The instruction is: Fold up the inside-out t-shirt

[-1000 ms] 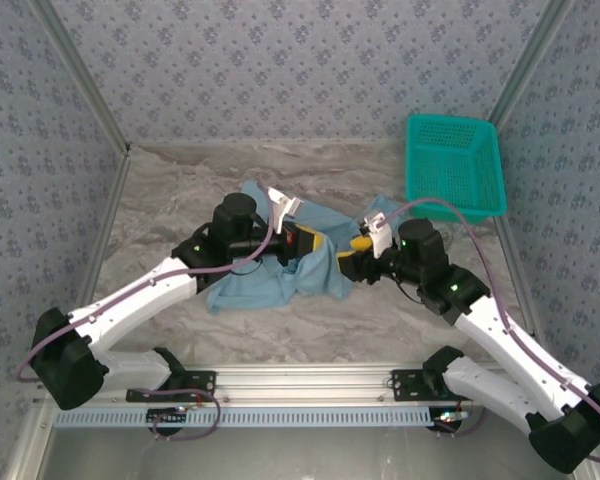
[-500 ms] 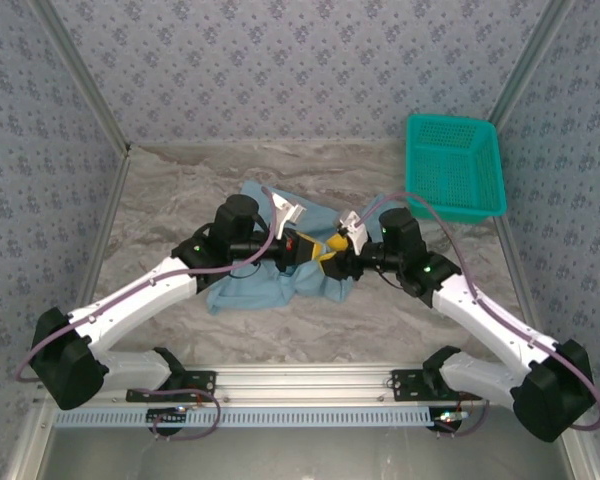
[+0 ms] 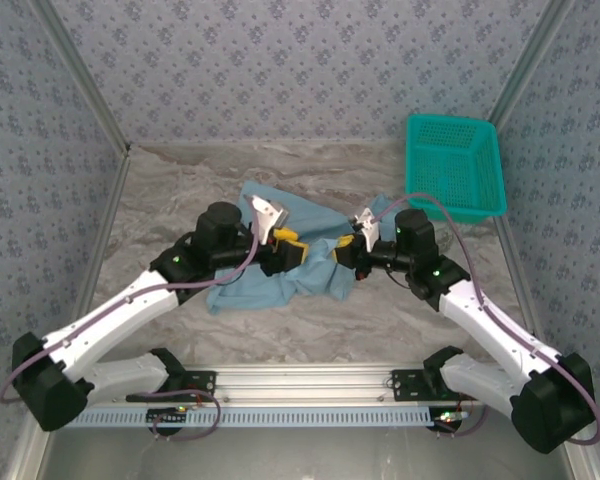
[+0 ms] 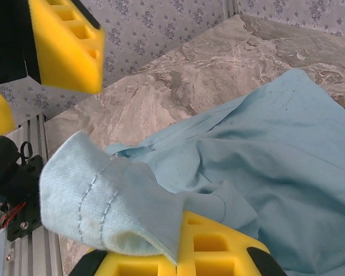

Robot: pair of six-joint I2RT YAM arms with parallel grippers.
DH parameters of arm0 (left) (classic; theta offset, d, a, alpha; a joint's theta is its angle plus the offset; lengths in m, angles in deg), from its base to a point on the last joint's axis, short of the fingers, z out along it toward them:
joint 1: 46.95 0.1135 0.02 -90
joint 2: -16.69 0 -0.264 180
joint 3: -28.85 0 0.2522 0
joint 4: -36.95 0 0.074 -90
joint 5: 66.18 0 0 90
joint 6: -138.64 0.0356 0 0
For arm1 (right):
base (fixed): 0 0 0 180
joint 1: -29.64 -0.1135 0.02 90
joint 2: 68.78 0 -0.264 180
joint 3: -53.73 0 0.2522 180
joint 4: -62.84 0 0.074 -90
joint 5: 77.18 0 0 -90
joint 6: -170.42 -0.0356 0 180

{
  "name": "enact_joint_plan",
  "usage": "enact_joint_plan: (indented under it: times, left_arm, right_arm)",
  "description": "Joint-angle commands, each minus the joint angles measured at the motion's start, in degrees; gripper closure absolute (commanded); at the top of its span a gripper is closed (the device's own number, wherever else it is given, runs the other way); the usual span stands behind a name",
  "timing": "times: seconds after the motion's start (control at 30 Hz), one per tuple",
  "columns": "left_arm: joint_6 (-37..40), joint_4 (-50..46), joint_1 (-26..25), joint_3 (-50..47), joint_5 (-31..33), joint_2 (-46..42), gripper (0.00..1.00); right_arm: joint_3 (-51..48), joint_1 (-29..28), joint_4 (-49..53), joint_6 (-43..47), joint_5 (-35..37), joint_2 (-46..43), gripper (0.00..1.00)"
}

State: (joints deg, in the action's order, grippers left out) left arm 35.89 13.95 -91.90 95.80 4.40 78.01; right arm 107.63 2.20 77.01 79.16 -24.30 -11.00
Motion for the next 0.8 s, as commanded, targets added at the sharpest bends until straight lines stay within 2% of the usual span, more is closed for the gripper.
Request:
enact_joint_plan:
  times: [0.0, 0.2, 0.33, 0.43, 0.6, 0.77]
  left_arm:
    - [5.72, -4.85, 0.21, -2.40, 6.51, -1.27, 0.43]
    - [10.00, -10.21, -3.88, -1.25, 11.40, 3.01, 0.35]
    - [10.18, -9.93, -4.45, -0.37, 16.69, 5.93, 0.36]
    - [9.84, -8.66, -4.45, 1.22, 18.45, 8.08, 0.46]
    - [8.75, -6.03, -4.45, 2.87, 17.58, 10.11, 0.72]
    - [8.05, -4.10, -4.44, 4.09, 14.24, 10.65, 0.76]
  right_arm:
    - [-0.30, 0.81, -0.90, -2.32, -2.43, -1.07, 1.00]
    - [-0.10, 1.45, -0.84, -3.05, -2.43, -1.20, 1.00]
    - [0.07, 1.60, -0.41, -2.97, -2.76, -1.35, 1.00]
    - [0.04, 1.57, -0.01, -2.82, -2.86, -1.33, 1.00]
    - [0.16, 1.65, 2.11, -2.34, -2.52, -1.68, 1.00]
    - [1.20, 1.61, 6.95, -0.79, -1.38, -1.96, 1.00]
